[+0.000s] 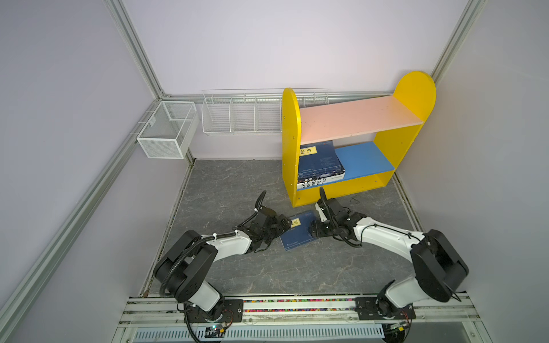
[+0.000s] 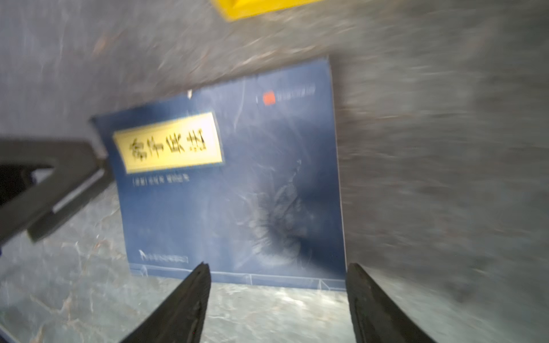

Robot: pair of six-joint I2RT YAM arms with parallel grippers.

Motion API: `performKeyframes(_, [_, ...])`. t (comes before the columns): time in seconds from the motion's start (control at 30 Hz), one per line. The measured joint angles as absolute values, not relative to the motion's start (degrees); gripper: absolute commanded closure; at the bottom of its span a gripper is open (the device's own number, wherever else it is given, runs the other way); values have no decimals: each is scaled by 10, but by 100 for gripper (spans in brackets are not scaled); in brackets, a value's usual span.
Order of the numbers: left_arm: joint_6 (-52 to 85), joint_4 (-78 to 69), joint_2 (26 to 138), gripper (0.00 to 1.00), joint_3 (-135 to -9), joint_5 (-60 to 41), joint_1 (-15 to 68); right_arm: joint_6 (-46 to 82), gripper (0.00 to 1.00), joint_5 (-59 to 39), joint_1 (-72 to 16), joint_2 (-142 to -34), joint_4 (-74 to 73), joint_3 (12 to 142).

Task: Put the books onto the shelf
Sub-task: 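Lower both grippers onto opposite edges of the last blue book on the table, then close both grippers on the book's edges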

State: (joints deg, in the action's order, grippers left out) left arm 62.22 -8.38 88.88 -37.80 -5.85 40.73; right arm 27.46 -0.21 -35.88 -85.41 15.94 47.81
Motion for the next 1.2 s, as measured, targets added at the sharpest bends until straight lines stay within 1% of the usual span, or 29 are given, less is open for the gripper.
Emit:
performKeyframes(0.03, [622, -75, 889, 5, -387, -58, 408, 276, 18, -2, -350, -844, 159, 472])
performKeyframes(0.2, [615, -50, 889, 6, -411, -52, 409, 279, 17, -9, -327, -824, 151, 449])
performKeyframes(0.33, [612, -33, 897, 10, -411, -39, 423, 288, 22, -42, -293, -838, 136, 429])
performKeyframes(0.43, [612, -27, 915, 11, -415, -29, 441, 303, 25, -69, -271, -861, 133, 425])
performKeyframes(0.63, [628, -32, 946, 11, -446, 0, 481, 343, 29, -118, -268, -876, 113, 419])
performKeyframes(0.83, [644, -50, 957, 11, -448, 37, 484, 397, 37, -138, -255, -868, 30, 382])
performKeyframes(0.9, [644, -56, 960, 10, -449, 43, 484, 409, 40, -139, -254, -853, 22, 367])
performKeyframes(1.0, [644, -69, 975, 11, -460, 47, 484, 422, 45, -135, -255, -800, 41, 350])
performKeyframes(1.13, [646, -110, 996, 11, -466, 43, 483, 436, 47, -130, -255, -702, 34, 349])
performKeyframes(1.2, [648, -133, 1003, 11, -466, 34, 483, 444, 47, -134, -256, -679, 8, 349])
